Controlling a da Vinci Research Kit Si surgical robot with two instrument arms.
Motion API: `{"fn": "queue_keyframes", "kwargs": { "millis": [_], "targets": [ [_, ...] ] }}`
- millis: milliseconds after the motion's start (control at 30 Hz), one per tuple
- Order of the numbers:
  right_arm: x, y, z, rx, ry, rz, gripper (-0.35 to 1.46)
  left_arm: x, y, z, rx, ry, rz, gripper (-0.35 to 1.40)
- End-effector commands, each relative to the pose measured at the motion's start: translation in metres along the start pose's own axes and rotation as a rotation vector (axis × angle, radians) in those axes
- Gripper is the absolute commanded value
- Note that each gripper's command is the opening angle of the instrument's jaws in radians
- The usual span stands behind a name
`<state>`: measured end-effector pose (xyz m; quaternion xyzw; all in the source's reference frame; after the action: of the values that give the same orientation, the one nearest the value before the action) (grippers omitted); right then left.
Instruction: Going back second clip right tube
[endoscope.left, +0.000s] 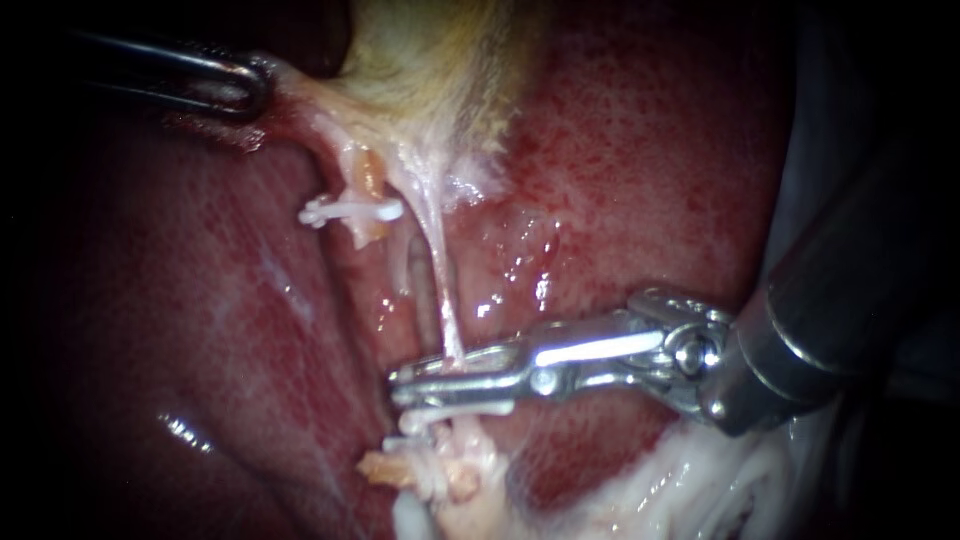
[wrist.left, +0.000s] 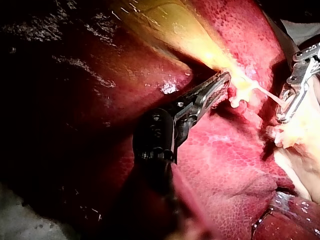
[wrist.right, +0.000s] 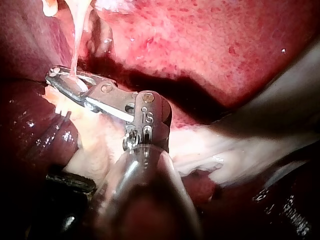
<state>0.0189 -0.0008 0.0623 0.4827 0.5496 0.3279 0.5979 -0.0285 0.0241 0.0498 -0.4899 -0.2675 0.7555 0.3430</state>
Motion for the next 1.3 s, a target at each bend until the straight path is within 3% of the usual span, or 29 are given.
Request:
{"fn": "queue_keyframes", "kwargs": {
  "millis": [33,100,233,400,567,667,867,1100,1300],
  "targets": [
    [0.0,0.0001,0.0001,0.007,-0.005,-0.029,-0.19,0.0,0.0,0.0,0.0,0.0,0.0,-0.35],
    [0.0,0.0002,0.0004,-0.011,-0.009,-0.083,0.19,0.0,0.0,0.0,0.0,0.0,0.0,-0.35],
    [0.0002,0.0005,0.001,-0.112,-0.053,-0.191,0.45,0.0,0.0,-0.0001,0.0,0.0,0.0,-0.35],
    [0.0003,0.001,0.0004,-0.214,-0.067,-0.291,0.49,-0.0001,0.0,-0.0001,0.0,0.0,0.0,-0.35],
    [0.0003,0.0014,-0.0006,-0.244,-0.077,-0.344,0.5,-0.0001,0.0,-0.0001,-0.001,0.0,0.001,-0.35],
    [0.0002,0.0012,-0.0013,-0.252,-0.103,-0.377,0.5,-0.0001,0.0,-0.0001,-0.001,0.0,0.001,-0.35],
    [0.001,-0.0011,-0.004,-0.255,-0.168,-0.527,0.5,-0.0001,0.0,-0.0003,-0.001,-0.001,0.001,-0.35],
    [0.0019,-0.0037,-0.0082,-0.318,-0.268,-0.703,0.5,-0.0001,0.0,-0.0003,-0.001,-0.001,0.001,-0.35],
    [0.0024,-0.0046,-0.0116,-0.345,-0.281,-0.738,0.5,-0.0003,-0.0002,-0.0002,-0.001,-0.001,0.002,-0.35]
  ]
}}
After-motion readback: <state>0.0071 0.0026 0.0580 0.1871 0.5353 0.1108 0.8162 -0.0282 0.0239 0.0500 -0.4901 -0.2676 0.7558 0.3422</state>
